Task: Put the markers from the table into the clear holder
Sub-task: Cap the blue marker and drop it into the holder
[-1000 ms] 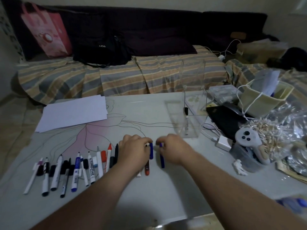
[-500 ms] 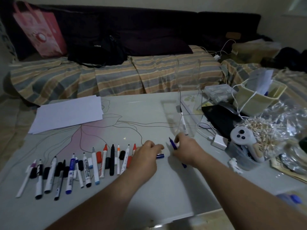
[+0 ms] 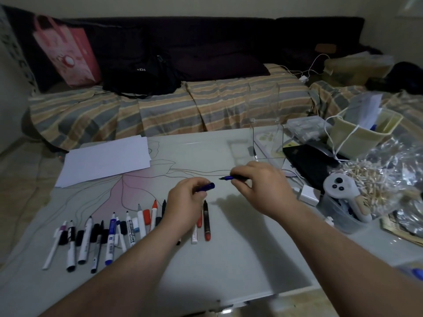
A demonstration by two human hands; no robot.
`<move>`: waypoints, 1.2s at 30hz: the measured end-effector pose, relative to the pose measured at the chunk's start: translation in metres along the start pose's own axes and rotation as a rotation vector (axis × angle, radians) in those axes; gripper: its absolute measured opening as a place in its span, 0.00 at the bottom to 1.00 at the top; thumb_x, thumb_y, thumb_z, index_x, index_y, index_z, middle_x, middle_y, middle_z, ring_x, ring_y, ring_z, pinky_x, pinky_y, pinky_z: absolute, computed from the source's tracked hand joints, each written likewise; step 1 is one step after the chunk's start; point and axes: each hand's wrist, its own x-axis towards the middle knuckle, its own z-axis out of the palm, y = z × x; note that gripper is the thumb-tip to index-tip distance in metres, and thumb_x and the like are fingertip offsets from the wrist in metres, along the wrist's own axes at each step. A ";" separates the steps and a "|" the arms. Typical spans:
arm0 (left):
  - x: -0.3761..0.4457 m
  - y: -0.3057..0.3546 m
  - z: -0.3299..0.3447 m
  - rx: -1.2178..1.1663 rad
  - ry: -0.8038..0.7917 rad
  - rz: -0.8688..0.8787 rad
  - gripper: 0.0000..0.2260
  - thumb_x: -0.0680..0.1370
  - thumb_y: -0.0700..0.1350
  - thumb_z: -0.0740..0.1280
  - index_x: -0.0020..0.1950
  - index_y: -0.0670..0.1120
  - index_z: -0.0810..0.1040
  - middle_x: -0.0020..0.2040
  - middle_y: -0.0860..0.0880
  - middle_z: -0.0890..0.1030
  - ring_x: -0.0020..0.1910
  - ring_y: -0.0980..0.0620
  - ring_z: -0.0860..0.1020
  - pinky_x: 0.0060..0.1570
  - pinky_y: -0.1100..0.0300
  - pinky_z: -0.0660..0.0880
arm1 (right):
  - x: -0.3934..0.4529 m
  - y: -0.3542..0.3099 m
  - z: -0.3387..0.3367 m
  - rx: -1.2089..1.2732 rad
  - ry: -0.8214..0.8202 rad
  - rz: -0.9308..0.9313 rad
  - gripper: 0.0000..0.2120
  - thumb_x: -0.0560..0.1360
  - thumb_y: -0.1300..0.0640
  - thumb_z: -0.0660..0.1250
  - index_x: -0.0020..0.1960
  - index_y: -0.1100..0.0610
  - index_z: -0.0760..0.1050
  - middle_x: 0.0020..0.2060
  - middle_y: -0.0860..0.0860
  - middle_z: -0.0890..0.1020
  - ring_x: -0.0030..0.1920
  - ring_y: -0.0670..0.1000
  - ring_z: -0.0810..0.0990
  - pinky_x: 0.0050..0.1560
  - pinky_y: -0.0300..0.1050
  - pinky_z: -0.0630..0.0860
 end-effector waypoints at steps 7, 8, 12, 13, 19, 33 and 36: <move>-0.007 -0.003 -0.026 0.023 0.040 0.035 0.17 0.81 0.39 0.65 0.53 0.63 0.80 0.53 0.57 0.83 0.53 0.55 0.79 0.51 0.62 0.75 | 0.006 -0.030 0.000 -0.060 0.019 -0.140 0.11 0.80 0.41 0.61 0.55 0.42 0.81 0.43 0.44 0.81 0.45 0.52 0.77 0.45 0.52 0.77; -0.007 -0.003 -0.028 0.031 0.036 0.037 0.16 0.81 0.39 0.65 0.55 0.62 0.81 0.53 0.57 0.83 0.53 0.55 0.79 0.50 0.65 0.74 | 0.006 -0.032 0.000 -0.059 0.014 -0.140 0.11 0.80 0.42 0.61 0.55 0.42 0.81 0.43 0.44 0.81 0.45 0.52 0.77 0.45 0.52 0.77; -0.010 -0.002 -0.037 0.161 0.016 0.172 0.14 0.81 0.39 0.65 0.62 0.55 0.82 0.55 0.56 0.80 0.54 0.57 0.76 0.51 0.72 0.68 | 0.004 -0.042 0.000 -0.076 0.003 -0.160 0.10 0.80 0.43 0.63 0.55 0.42 0.81 0.42 0.44 0.80 0.45 0.52 0.78 0.42 0.49 0.77; -0.011 -0.002 -0.038 0.195 0.001 0.216 0.14 0.82 0.40 0.64 0.63 0.54 0.81 0.55 0.56 0.79 0.54 0.57 0.75 0.52 0.71 0.68 | 0.003 -0.046 0.001 -0.085 -0.003 -0.168 0.10 0.80 0.43 0.62 0.54 0.43 0.81 0.42 0.44 0.80 0.45 0.52 0.78 0.40 0.48 0.76; -0.011 0.000 -0.046 0.187 -0.053 0.304 0.10 0.84 0.46 0.57 0.57 0.54 0.78 0.49 0.53 0.77 0.50 0.56 0.74 0.49 0.62 0.70 | 0.007 -0.064 0.007 0.052 -0.128 -0.215 0.05 0.81 0.50 0.64 0.55 0.49 0.76 0.42 0.48 0.80 0.45 0.54 0.79 0.43 0.54 0.75; -0.021 0.018 -0.029 0.040 -0.059 0.187 0.04 0.85 0.49 0.56 0.59 0.55 0.65 0.39 0.54 0.77 0.37 0.53 0.76 0.36 0.56 0.69 | 0.011 -0.054 -0.002 -0.031 -0.243 -0.129 0.10 0.83 0.45 0.59 0.63 0.39 0.72 0.46 0.43 0.79 0.54 0.52 0.69 0.51 0.55 0.70; -0.021 0.018 -0.027 0.009 -0.064 0.194 0.15 0.85 0.47 0.55 0.71 0.58 0.62 0.48 0.55 0.80 0.45 0.58 0.78 0.46 0.59 0.74 | 0.025 -0.024 -0.019 0.009 -0.043 0.027 0.11 0.84 0.47 0.59 0.64 0.41 0.74 0.45 0.49 0.79 0.54 0.55 0.71 0.50 0.53 0.68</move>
